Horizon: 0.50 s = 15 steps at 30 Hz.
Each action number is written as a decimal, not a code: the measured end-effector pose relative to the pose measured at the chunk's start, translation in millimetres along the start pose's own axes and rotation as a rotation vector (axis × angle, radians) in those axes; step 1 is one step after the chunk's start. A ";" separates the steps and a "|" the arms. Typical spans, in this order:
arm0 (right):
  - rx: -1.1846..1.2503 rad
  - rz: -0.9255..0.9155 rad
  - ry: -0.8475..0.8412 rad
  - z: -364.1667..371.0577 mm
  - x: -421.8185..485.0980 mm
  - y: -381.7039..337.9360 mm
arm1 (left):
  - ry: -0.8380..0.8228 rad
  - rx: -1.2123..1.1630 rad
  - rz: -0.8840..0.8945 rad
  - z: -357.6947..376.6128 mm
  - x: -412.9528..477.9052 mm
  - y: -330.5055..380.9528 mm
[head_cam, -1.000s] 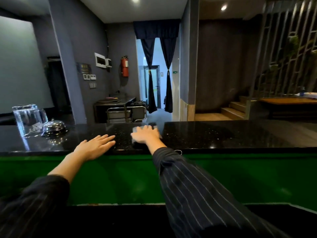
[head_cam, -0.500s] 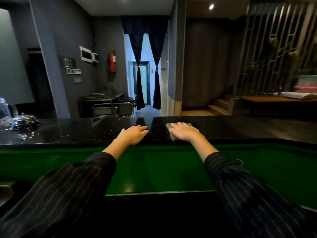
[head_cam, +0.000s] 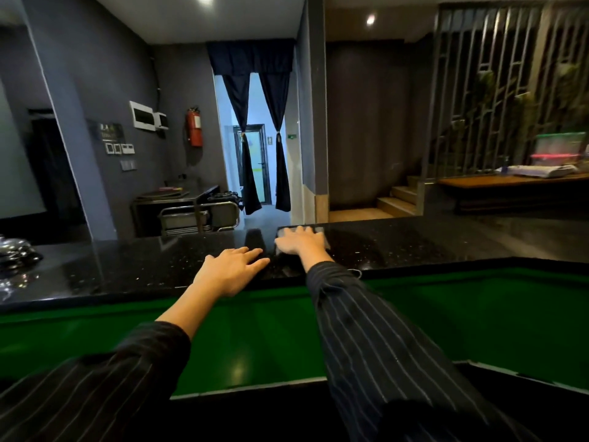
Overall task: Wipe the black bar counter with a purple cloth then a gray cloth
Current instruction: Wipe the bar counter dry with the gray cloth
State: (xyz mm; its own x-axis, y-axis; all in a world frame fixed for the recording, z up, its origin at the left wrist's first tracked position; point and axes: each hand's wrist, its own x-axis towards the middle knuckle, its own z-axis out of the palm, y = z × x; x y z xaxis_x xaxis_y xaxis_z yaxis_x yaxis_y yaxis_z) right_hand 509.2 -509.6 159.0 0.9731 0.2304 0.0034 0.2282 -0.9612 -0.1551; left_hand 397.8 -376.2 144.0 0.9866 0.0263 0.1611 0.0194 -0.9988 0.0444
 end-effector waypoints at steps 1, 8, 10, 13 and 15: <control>-0.010 -0.067 -0.018 1.6 -2.6 -13.0 | -0.002 0.015 0.002 -2.2 -2.4 1.3; -0.048 -0.295 -0.091 -11.1 8.5 33.1 | -0.073 0.054 0.040 -3.8 -7.7 0.5; -0.057 -0.185 -0.112 -15.8 27.0 66.3 | -0.075 0.057 0.043 0.2 -3.9 -1.8; -0.053 -0.004 -0.191 -22.0 55.8 91.1 | -0.050 0.036 0.033 5.0 1.5 -3.8; -0.036 0.082 -0.242 -23.8 84.1 87.2 | -0.035 0.038 0.045 7.4 5.2 -4.9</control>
State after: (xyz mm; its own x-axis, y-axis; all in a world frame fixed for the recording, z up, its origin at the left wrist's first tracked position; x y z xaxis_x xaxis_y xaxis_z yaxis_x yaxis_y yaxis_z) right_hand 611.7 -577.7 169.2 0.9532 0.1766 -0.2453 0.1538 -0.9820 -0.1094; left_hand 404.0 -371.5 137.4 0.9916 -0.0196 0.1279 -0.0198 -0.9998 0.0002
